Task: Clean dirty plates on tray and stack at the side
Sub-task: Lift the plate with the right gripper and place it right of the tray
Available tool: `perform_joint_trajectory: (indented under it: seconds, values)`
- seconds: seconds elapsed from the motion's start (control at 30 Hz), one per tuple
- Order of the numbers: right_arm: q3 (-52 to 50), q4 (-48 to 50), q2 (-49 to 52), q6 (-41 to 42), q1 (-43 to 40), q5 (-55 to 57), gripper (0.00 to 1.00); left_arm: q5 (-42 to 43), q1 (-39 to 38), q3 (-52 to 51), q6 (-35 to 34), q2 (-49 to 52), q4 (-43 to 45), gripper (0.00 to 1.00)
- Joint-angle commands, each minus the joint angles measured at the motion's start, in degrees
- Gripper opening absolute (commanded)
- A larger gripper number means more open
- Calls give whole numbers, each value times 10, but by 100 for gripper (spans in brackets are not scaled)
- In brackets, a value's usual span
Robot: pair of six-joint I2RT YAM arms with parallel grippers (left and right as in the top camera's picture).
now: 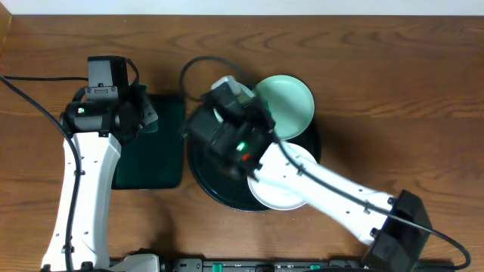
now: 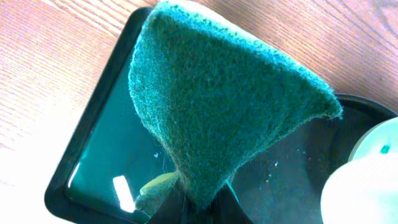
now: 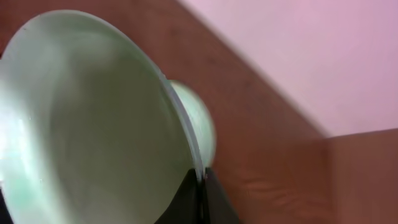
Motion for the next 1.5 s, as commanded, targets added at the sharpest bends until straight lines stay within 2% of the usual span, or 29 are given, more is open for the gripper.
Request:
perform_joint_trajectory:
  seconds: [0.0,0.13,0.27,0.53,0.6,0.73,0.87,1.13,1.3,1.37,1.47]
  values:
    - [9,1,-46,26,-68,-199,1,-7,3,12,9,-2,0,7]
    - [9,3,-104,27,-196,-403,1,-7,2,11,7,-3,0,7]
    - [9,-17,-134,35,-327,-524,1,-7,2,10,-8,-2,1,7]
    - [-28,-75,-133,30,-593,-578,1,-7,2,9,-8,-2,2,7]
    - [-71,-56,-133,29,-644,-578,1,-7,2,9,-8,-2,2,7]
    - [-205,44,-133,31,-746,-596,1,-7,2,9,-8,-2,2,7]
    - [-297,138,-133,37,-775,-606,1,-5,0,8,-8,-2,5,7]
    - [-414,277,-133,19,-773,-617,1,-5,0,2,-8,-2,7,7]
    - [-433,291,-131,17,-772,-616,2,-5,1,-4,-8,3,9,7]
    - [-434,289,-131,17,-772,-613,7,-3,0,-4,-8,7,9,7]
    - [-434,287,-131,17,-772,-612,21,-3,0,-4,-8,14,10,7]
